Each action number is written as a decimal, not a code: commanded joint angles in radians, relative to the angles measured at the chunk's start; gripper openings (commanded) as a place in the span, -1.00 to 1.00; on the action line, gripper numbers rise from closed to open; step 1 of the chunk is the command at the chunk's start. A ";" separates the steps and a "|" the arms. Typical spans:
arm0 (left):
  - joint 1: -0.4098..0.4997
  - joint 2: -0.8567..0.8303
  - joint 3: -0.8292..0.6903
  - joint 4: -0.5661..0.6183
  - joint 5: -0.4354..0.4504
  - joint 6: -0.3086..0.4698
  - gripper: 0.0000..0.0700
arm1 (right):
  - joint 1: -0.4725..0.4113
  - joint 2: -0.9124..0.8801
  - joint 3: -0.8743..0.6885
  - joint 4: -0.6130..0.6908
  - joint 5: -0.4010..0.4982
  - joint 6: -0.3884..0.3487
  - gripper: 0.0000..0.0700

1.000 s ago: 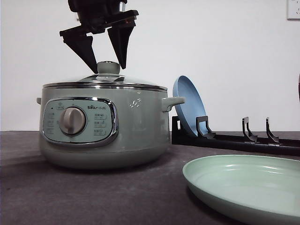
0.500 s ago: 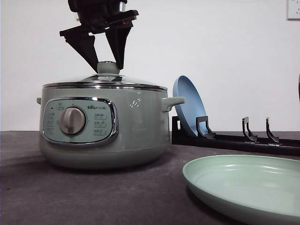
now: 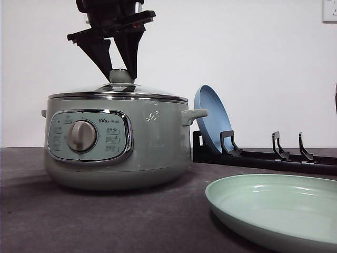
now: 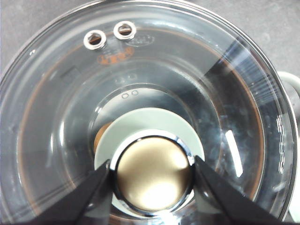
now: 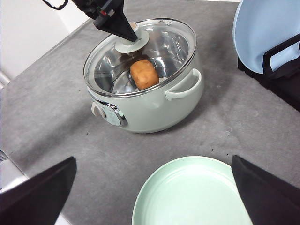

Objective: Transfer potato from steamer to green plate

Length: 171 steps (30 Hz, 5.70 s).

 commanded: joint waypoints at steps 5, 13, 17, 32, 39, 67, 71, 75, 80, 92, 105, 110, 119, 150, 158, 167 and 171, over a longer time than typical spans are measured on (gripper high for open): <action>-0.004 0.036 0.032 0.000 -0.005 0.011 -1.00 | 0.003 0.005 0.008 0.006 0.000 0.010 0.92; -0.003 0.036 0.171 -0.057 -0.005 0.011 -1.00 | 0.003 0.005 0.008 0.006 0.000 0.010 0.92; -0.003 0.035 0.269 -0.096 -0.005 0.010 -1.00 | 0.003 0.005 0.008 0.006 0.000 0.010 0.92; 0.022 -0.023 0.363 -0.160 -0.007 0.027 -1.00 | 0.003 0.005 0.008 0.006 0.000 0.010 0.92; 0.149 -0.054 0.363 -0.166 -0.007 0.032 -1.00 | 0.003 0.005 0.008 0.005 0.000 0.007 0.92; 0.640 -0.058 0.362 -0.203 -0.006 0.035 -1.00 | 0.117 0.510 0.316 -0.028 -0.086 -0.037 0.91; 0.652 -0.058 0.362 -0.204 -0.006 0.038 -1.00 | 0.186 0.740 0.496 -0.039 -0.085 -0.073 0.91; 0.658 -0.058 0.362 -0.206 -0.006 0.037 -1.00 | 0.240 0.967 0.691 -0.069 -0.076 -0.118 0.91; 0.658 -0.058 0.362 -0.210 -0.006 0.037 -1.00 | 0.286 1.253 0.961 -0.119 -0.061 -0.141 0.91; 0.658 -0.058 0.362 -0.206 -0.006 0.038 -1.00 | 0.339 1.637 1.257 -0.063 0.032 -0.333 0.91; 0.658 -0.058 0.362 -0.209 -0.006 0.046 -1.00 | 0.328 1.721 1.257 -0.046 0.103 -0.390 0.91; 0.658 -0.058 0.362 -0.209 -0.006 0.046 -1.00 | 0.327 1.747 1.257 -0.050 0.078 -0.388 0.91; 0.658 -0.058 0.362 -0.208 -0.006 0.046 -1.00 | 0.332 1.756 1.257 -0.053 0.067 -0.382 0.57; 0.658 -0.058 0.362 -0.206 -0.006 0.046 -1.00 | 0.315 1.641 1.488 -0.360 0.120 -0.312 -0.43; 0.658 -0.058 0.362 -0.209 -0.006 0.045 -1.00 | 0.270 1.360 1.449 -0.555 0.176 -0.306 -0.43; 0.658 -0.058 0.362 -0.209 -0.006 0.045 -1.00 | 0.265 0.951 1.062 -0.573 0.248 -0.278 -0.43; 0.658 -0.058 0.362 -0.211 -0.006 0.045 -1.00 | 0.265 0.793 0.847 -0.548 0.248 -0.249 -0.43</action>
